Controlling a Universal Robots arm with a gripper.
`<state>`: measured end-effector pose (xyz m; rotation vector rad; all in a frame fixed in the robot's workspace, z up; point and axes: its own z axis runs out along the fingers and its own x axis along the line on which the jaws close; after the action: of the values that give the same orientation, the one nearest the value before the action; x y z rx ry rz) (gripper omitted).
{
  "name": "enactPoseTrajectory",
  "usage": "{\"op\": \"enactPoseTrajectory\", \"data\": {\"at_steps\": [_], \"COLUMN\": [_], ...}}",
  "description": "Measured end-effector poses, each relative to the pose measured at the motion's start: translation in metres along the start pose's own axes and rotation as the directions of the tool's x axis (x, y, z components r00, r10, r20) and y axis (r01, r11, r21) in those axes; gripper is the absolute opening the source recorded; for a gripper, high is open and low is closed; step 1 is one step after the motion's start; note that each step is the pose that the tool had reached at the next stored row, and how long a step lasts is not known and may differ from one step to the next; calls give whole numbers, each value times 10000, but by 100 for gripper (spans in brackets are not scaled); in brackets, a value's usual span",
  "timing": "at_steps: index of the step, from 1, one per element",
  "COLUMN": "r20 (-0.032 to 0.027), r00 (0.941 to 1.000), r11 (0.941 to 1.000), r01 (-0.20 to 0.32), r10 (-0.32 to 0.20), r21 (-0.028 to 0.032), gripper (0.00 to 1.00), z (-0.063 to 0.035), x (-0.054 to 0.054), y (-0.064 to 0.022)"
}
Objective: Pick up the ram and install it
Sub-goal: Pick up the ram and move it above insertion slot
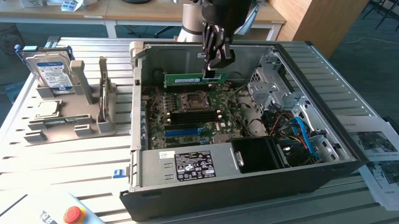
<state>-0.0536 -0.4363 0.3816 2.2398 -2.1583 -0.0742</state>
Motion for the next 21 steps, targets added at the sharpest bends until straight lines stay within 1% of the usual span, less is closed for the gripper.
{"op": "enactPoseTrajectory", "data": {"at_steps": [5, 15, 18, 19, 21], "r20": [4, 22, 21, 20, 22], "r00": [10000, 9992, 9992, 9992, 9992], "r11": [10000, 9992, 9992, 9992, 9992], "r01": [-72, -404, -409, -407, -409], "r10": [72, 404, 409, 407, 409], "r21": [1, 5, 4, 4, 4], "gripper": [12, 12, 12, 12, 12], "z": [16, 134, 135, 134, 133], "x": [1, 2, 2, 3, 4], "y": [-1, -9, -9, -17, -67]}}
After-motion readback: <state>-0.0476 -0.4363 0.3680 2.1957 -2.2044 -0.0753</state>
